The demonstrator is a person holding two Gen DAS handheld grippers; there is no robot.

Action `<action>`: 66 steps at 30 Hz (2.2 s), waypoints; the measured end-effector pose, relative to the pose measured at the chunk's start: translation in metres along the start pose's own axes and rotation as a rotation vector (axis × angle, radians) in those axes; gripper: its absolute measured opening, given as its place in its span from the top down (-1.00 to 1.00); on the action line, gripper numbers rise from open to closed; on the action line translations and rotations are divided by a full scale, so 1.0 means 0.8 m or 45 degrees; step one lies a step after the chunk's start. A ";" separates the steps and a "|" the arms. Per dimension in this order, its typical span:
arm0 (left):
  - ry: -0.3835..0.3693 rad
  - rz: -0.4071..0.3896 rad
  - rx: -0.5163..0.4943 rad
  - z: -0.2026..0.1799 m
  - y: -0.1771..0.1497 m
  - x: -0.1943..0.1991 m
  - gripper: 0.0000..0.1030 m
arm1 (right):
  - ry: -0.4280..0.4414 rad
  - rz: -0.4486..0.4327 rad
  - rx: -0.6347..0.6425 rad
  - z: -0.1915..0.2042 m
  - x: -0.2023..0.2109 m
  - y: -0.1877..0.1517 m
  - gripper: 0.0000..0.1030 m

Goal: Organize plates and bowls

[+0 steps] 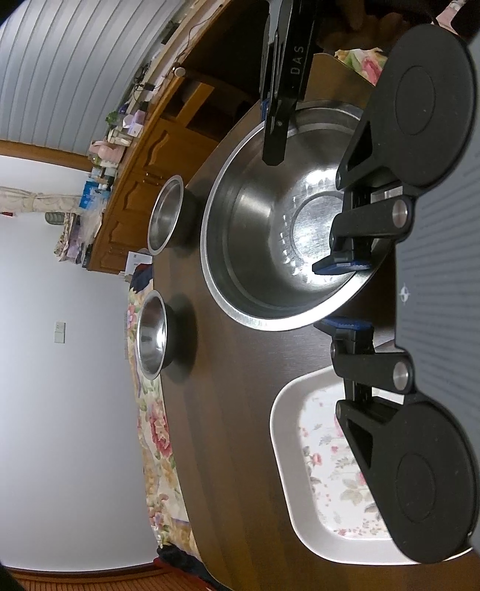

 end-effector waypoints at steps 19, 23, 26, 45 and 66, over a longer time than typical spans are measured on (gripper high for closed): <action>0.011 -0.040 0.002 0.002 0.000 -0.003 0.45 | 0.008 0.007 -0.011 -0.006 -0.004 -0.004 0.56; 0.025 -0.047 0.013 0.005 0.000 -0.003 0.27 | -0.005 0.007 0.007 -0.005 -0.004 -0.003 0.56; 0.029 -0.062 0.024 0.008 0.002 0.000 0.14 | -0.017 0.001 0.012 -0.004 -0.003 -0.001 0.36; 0.074 -0.189 0.048 0.020 0.035 0.023 -0.74 | -0.088 -0.122 0.030 -0.018 0.023 0.044 -0.29; -0.050 -0.232 -0.116 -0.023 0.157 -0.009 -0.79 | -0.218 -0.193 0.104 -0.088 -0.005 0.113 -0.57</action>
Point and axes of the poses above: each gripper's, at about its wrist camera, not at the fingertips, and x roughly against the way its jaws point, z to its left, y to its top, the point moved 6 cm from there along -x, roughly the way its jaws point, and after that the axes turned 2 degrees about x, right-handed, at the moved point
